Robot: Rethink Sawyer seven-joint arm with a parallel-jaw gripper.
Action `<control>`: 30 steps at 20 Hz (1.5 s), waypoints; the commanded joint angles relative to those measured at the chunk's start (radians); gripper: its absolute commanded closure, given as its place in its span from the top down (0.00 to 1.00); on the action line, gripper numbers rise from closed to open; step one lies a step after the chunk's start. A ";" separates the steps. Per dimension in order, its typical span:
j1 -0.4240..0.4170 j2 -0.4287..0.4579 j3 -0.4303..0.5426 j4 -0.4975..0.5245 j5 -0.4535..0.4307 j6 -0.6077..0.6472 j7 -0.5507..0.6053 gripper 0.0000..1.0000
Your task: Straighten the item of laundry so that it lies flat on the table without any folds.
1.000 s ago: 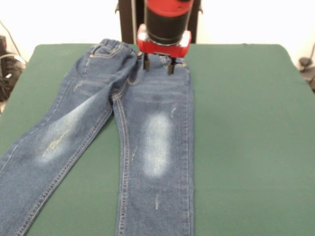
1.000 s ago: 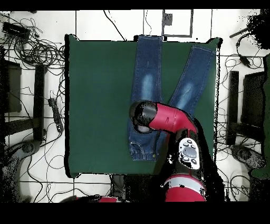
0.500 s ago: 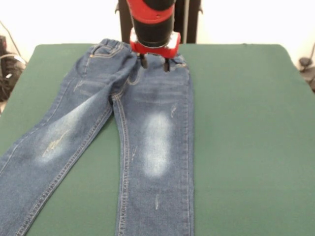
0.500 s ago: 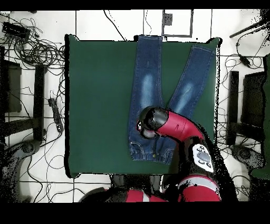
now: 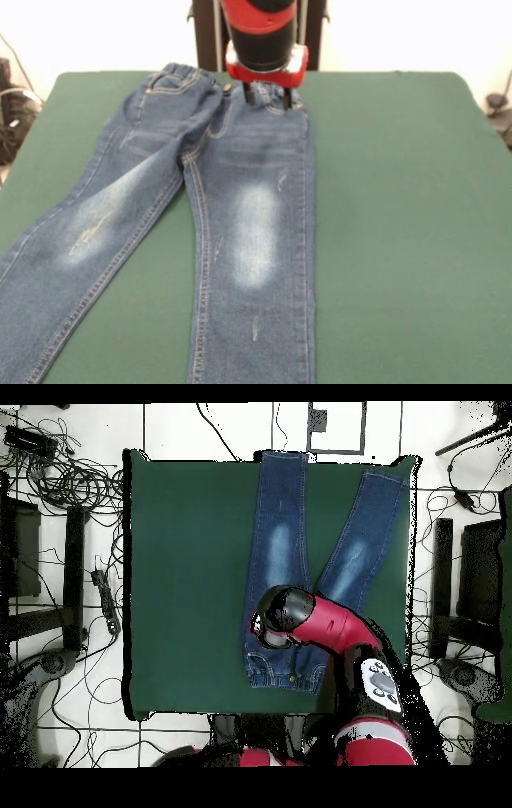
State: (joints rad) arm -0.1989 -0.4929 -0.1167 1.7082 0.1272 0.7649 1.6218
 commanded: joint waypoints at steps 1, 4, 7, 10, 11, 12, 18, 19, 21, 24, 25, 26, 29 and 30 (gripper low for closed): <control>0.060 -0.030 0.113 0.059 0.081 0.114 0.216 1.00; 0.067 -0.009 0.105 0.053 0.079 0.092 0.215 1.00; 0.062 0.016 0.111 0.072 0.092 0.044 0.210 1.00; 0.056 0.030 0.120 0.094 0.090 -0.007 0.187 1.00; 0.058 0.032 0.119 0.095 0.088 -0.020 0.184 1.00; 0.059 0.033 0.119 0.095 0.087 -0.025 0.185 1.00; 0.072 0.023 0.095 0.074 0.055 -0.041 0.180 1.00; 0.074 0.015 0.091 0.073 0.054 -0.029 0.183 1.00; 0.080 0.006 0.086 0.076 0.057 -0.019 0.193 1.00; 0.076 0.014 0.093 0.076 0.060 -0.026 0.187 1.00; 0.076 0.014 0.094 0.077 0.061 -0.027 0.188 1.00; 0.073 0.019 0.097 0.075 0.062 -0.029 0.184 1.00; 0.073 0.016 0.094 0.073 0.056 -0.037 0.181 1.00; 0.073 0.014 0.092 0.071 0.054 -0.039 0.180 1.00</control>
State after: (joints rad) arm -0.1628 -0.5213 -0.1088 1.7134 0.1588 0.7858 1.6218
